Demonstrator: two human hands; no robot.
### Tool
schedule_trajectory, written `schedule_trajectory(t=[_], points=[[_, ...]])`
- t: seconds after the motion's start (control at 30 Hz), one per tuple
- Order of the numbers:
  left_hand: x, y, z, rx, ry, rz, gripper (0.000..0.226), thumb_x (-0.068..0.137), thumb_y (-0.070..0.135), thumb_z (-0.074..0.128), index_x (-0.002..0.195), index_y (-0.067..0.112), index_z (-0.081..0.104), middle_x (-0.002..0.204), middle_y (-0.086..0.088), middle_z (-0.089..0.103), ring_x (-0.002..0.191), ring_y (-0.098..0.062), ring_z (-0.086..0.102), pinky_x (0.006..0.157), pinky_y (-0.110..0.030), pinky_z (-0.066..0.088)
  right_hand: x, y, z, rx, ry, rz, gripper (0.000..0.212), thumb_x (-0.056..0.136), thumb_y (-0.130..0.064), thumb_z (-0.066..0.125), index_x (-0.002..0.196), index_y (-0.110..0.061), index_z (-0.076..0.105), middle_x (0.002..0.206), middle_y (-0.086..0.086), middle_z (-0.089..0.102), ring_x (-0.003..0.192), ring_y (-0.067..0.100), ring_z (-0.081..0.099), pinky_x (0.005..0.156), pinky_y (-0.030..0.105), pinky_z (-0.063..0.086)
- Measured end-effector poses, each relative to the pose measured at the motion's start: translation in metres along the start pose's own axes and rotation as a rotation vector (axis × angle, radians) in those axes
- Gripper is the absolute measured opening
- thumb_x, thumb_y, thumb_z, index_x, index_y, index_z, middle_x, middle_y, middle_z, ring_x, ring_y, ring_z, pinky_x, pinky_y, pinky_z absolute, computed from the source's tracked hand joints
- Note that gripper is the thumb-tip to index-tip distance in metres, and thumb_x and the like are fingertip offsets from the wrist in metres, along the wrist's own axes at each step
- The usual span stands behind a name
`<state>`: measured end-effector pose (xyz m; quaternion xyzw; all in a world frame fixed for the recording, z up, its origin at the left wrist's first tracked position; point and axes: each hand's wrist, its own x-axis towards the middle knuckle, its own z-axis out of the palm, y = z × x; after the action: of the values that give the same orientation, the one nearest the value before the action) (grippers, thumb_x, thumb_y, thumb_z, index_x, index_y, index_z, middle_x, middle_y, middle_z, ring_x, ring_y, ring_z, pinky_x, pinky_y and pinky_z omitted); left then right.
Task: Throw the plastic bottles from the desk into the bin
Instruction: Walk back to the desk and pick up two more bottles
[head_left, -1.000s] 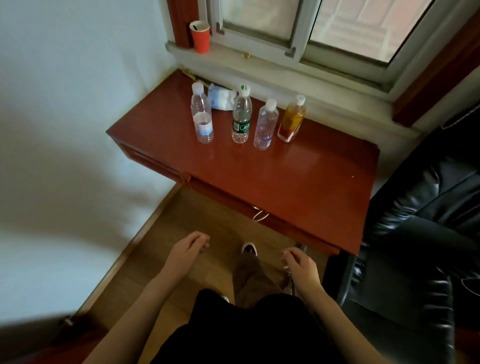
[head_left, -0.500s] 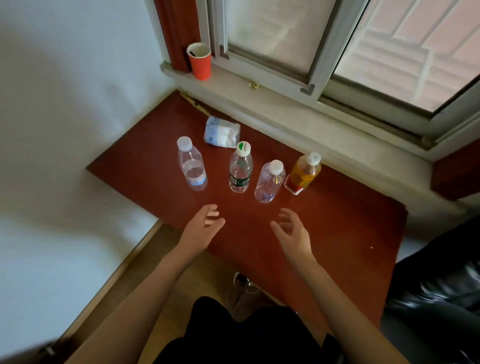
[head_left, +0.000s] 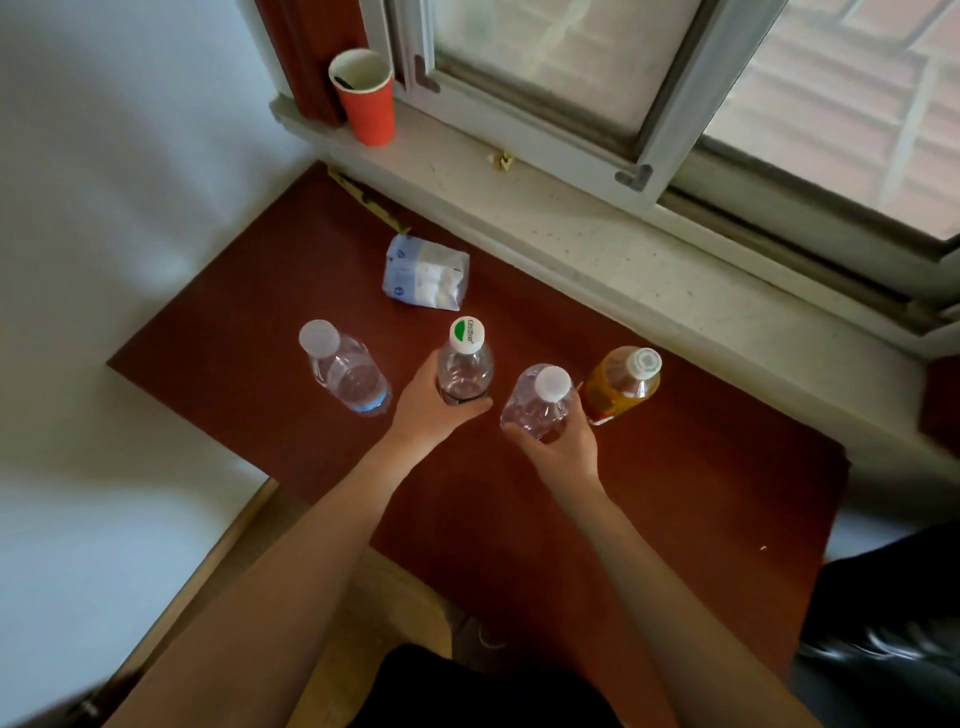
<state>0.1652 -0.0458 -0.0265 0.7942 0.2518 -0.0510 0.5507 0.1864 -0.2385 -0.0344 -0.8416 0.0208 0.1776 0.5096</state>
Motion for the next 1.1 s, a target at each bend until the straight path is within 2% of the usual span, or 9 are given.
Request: schedule_trajectory(t=[0.1, 0.23, 0.37, 0.5, 0.67, 0.73, 0.8, 0.93, 1.1], points=[[-0.009, 0.007, -0.007, -0.041, -0.007, 0.036, 0.081, 0.058, 0.035, 0.087, 0.127, 0.041, 0.045, 0.121, 0.012, 0.064, 0.112, -0.007, 0.061, 0.101, -0.035, 0.047, -0.005, -0.005, -0.005, 0.026, 0.000, -0.008, 0.080, 0.063, -0.046, 0.085, 0.132, -0.034, 0.047, 0.120, -0.010, 0.066, 0.108, 0.009, 0.065, 0.096, 0.041, 0.054], [-0.033, 0.017, -0.024, -0.105, -0.025, 0.067, 0.078, 0.064, 0.024, 0.088, 0.130, 0.028, 0.047, 0.121, 0.008, 0.063, 0.111, -0.010, 0.061, 0.102, -0.040, 0.048, -0.026, -0.018, -0.020, 0.046, 0.007, -0.071, 0.075, 0.063, -0.045, 0.084, 0.130, -0.036, 0.049, 0.119, -0.009, 0.066, 0.105, 0.009, 0.066, 0.093, 0.042, 0.056], [-0.076, 0.026, -0.048, -0.050, -0.092, 0.135, 0.070, 0.067, 0.025, 0.086, 0.110, 0.054, 0.039, 0.110, 0.023, 0.059, 0.099, 0.004, 0.060, 0.089, -0.022, 0.050, -0.066, -0.027, -0.034, 0.062, 0.048, -0.125, 0.067, 0.065, -0.038, 0.085, 0.118, -0.054, 0.047, 0.118, -0.010, 0.064, 0.101, 0.008, 0.066, 0.089, 0.035, 0.057], [-0.131, 0.008, -0.063, -0.073, -0.176, 0.114, 0.077, 0.063, 0.038, 0.085, 0.125, 0.043, 0.041, 0.111, 0.026, 0.057, 0.100, 0.004, 0.057, 0.084, -0.020, 0.044, -0.126, -0.014, -0.036, 0.064, 0.112, -0.103, 0.066, 0.062, -0.046, 0.083, 0.119, -0.047, 0.049, 0.119, -0.007, 0.062, 0.106, 0.009, 0.063, 0.090, 0.036, 0.056], [-0.206, -0.056, -0.072, -0.013, -0.336, 0.095, 0.063, 0.062, 0.043, 0.084, 0.108, 0.054, 0.042, 0.110, 0.025, 0.056, 0.100, 0.004, 0.055, 0.092, -0.028, 0.045, -0.238, 0.028, -0.005, 0.106, 0.220, 0.048, 0.068, 0.065, -0.043, 0.084, 0.123, -0.034, 0.049, 0.117, -0.008, 0.060, 0.104, 0.011, 0.061, 0.079, 0.023, 0.052], [-0.238, -0.087, -0.078, 0.016, -0.413, 0.066, 0.062, 0.069, 0.036, 0.083, 0.116, 0.047, 0.044, 0.110, 0.024, 0.057, 0.099, 0.003, 0.056, 0.095, -0.030, 0.046, -0.294, 0.046, 0.017, 0.163, 0.255, 0.112, 0.057, 0.070, -0.032, 0.084, 0.112, -0.041, 0.049, 0.112, -0.011, 0.060, 0.100, 0.005, 0.060, 0.072, 0.018, 0.050], [-0.269, -0.114, -0.088, 0.076, -0.504, 0.062, 0.061, 0.072, 0.034, 0.080, 0.119, 0.043, 0.044, 0.111, 0.023, 0.058, 0.100, 0.004, 0.055, 0.092, -0.025, 0.046, -0.351, 0.064, 0.040, 0.196, 0.308, 0.176, 0.057, 0.070, -0.028, 0.085, 0.105, -0.050, 0.045, 0.110, -0.015, 0.060, 0.097, 0.002, 0.060, 0.077, 0.023, 0.054], [-0.320, -0.139, -0.098, 0.183, -0.620, 0.107, 0.056, 0.073, 0.039, 0.078, 0.116, 0.047, 0.043, 0.111, 0.022, 0.060, 0.101, 0.006, 0.055, 0.091, -0.024, 0.044, -0.444, 0.090, 0.067, 0.211, 0.480, 0.263, 0.055, 0.067, -0.031, 0.088, 0.103, -0.049, 0.051, 0.110, -0.006, 0.065, 0.101, 0.009, 0.064, 0.081, 0.030, 0.056], [-0.362, -0.126, -0.078, 0.309, -0.796, 0.233, 0.065, 0.072, 0.044, 0.078, 0.126, 0.041, 0.042, 0.108, 0.027, 0.057, 0.097, 0.010, 0.052, 0.091, -0.026, 0.043, -0.524, 0.098, 0.066, 0.260, 0.711, 0.318, 0.059, 0.070, -0.025, 0.087, 0.118, -0.026, 0.054, 0.114, 0.000, 0.064, 0.101, 0.008, 0.064, 0.075, 0.017, 0.051]])
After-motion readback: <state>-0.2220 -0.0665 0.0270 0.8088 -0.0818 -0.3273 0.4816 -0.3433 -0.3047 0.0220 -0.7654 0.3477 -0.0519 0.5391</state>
